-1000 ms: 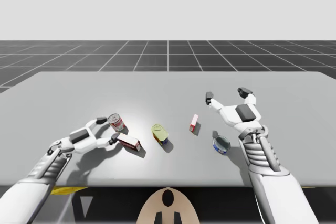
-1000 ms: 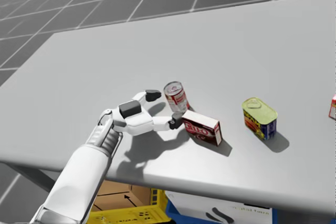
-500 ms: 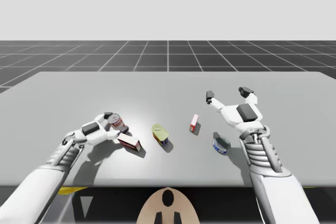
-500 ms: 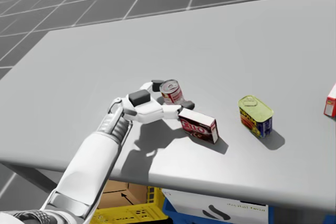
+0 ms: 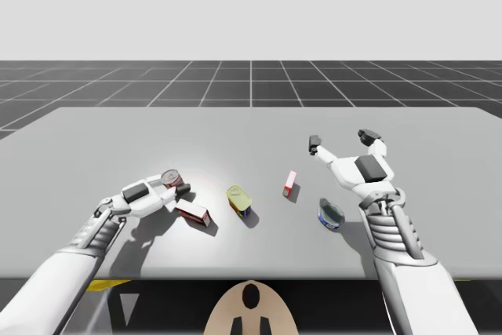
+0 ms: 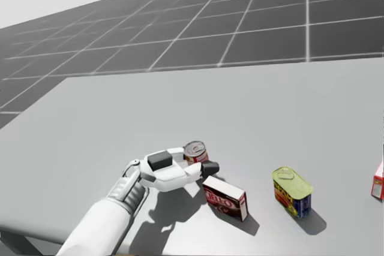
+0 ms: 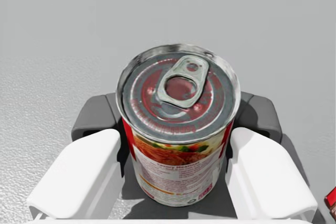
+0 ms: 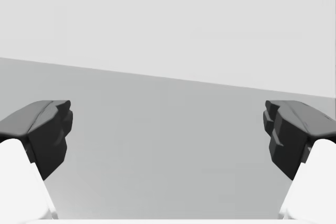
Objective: Lift the red soup can off the table.
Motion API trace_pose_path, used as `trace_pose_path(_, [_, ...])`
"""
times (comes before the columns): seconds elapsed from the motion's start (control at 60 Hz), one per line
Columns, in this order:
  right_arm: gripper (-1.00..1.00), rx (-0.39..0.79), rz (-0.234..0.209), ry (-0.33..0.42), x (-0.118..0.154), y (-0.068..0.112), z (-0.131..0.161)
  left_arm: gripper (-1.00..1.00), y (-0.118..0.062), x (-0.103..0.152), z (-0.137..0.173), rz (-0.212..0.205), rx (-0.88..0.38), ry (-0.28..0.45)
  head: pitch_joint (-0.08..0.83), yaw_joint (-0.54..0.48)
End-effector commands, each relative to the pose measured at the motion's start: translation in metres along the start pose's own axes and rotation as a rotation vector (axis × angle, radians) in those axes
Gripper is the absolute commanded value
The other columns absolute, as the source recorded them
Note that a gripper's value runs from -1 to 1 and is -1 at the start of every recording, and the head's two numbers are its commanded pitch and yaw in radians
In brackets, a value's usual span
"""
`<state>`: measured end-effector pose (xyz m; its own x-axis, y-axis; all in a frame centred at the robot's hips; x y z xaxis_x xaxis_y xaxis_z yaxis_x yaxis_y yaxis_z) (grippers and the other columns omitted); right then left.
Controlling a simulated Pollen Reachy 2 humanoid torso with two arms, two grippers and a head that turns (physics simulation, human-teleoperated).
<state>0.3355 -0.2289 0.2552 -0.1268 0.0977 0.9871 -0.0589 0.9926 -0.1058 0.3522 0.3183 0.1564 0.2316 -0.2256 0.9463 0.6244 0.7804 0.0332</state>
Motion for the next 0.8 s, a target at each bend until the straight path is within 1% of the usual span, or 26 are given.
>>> trace_pose_path(0.017, [-1.00, -0.004, -0.002, 0.000, 0.001, -0.001, 0.001, 1.00, 0.002, -0.005, 0.003, -0.004, 0.012, 0.012, 0.378, 0.39])
trace_pose_path(0.083, [-1.00, -0.006, -0.005, -0.001, 0.001, -0.002, 0.001, 1.00, 0.002, -0.005, 0.004, -0.006, 0.011, 0.015, 0.331, 0.39])
trace_pose_path(0.217, [-1.00, -0.007, -0.006, 0.000, 0.001, -0.003, 0.000, 1.00, 0.002, -0.003, 0.005, -0.010, 0.011, 0.017, 0.298, 0.41])
trace_pose_path(0.35, [-1.00, -0.007, -0.007, 0.001, 0.001, -0.004, 0.000, 1.00, 0.001, 0.014, 0.013, -0.044, 0.019, -0.001, 0.287, 0.41])
trace_pose_path(0.533, [-1.00, -0.008, -0.003, 0.001, 0.001, -0.004, -0.001, 1.00, -0.001, 0.057, 0.035, -0.122, 0.059, -0.056, 0.288, 0.41])
trace_pose_path(0.65, [-1.00, -0.008, -0.003, 0.001, 0.001, -0.004, -0.001, 1.00, 0.000, 0.089, 0.050, -0.151, 0.102, -0.120, 0.292, 0.42])
trace_pose_path(0.7, [-1.00, -0.008, -0.004, 0.000, 0.001, -0.005, -0.001, 1.00, 0.000, 0.105, 0.056, -0.157, 0.137, -0.157, 0.293, 0.42])
trace_pose_path(0.8, [-1.00, -0.008, -0.004, 0.001, 0.001, -0.005, -0.002, 1.00, 0.000, 0.139, 0.068, -0.153, 0.195, -0.246, 0.289, 0.42])
